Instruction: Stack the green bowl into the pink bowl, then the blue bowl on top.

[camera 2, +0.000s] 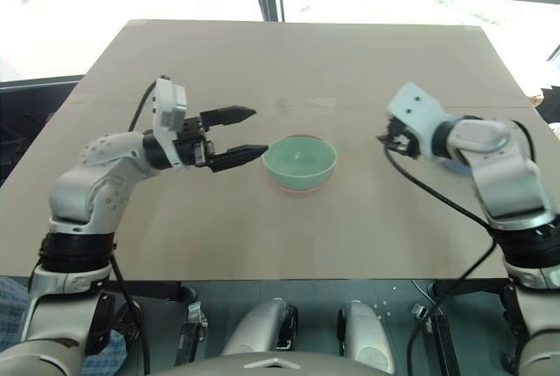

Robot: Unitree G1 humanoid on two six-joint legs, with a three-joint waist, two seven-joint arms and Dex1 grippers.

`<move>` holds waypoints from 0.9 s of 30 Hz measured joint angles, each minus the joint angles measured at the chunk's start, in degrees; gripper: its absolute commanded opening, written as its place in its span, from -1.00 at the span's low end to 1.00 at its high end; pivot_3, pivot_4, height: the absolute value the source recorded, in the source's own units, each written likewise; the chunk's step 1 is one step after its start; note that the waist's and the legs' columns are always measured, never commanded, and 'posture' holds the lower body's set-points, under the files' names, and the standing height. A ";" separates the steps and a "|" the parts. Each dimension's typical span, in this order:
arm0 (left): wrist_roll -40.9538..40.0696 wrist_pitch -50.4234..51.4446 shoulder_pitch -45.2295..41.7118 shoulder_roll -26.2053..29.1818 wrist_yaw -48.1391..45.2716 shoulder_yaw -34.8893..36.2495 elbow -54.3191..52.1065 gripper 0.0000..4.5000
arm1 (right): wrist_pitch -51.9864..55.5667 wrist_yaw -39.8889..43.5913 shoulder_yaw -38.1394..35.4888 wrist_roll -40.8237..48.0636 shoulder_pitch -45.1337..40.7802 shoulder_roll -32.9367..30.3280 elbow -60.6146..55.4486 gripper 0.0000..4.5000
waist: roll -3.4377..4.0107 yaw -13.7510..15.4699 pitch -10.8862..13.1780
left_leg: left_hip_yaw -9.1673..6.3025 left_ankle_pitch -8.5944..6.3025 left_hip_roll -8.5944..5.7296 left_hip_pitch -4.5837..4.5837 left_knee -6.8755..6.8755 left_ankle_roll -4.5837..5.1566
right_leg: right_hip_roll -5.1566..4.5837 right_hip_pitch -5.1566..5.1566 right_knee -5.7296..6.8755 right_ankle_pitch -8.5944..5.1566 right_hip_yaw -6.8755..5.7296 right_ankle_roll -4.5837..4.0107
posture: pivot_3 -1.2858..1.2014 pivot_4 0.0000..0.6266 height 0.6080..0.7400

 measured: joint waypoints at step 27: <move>2.83 -3.66 -7.82 -6.38 -5.07 -4.84 6.41 1.00 | -7.12 -9.37 -5.11 -1.37 7.70 -0.50 22.54 -0.92 | -0.01 -0.09 0.01 | 0.11 0.02 0.06 0.02 0.10 0.02 | 0.20 0.05 0.06 0.00 0.05 0.03 | 0.03 -0.52 1.00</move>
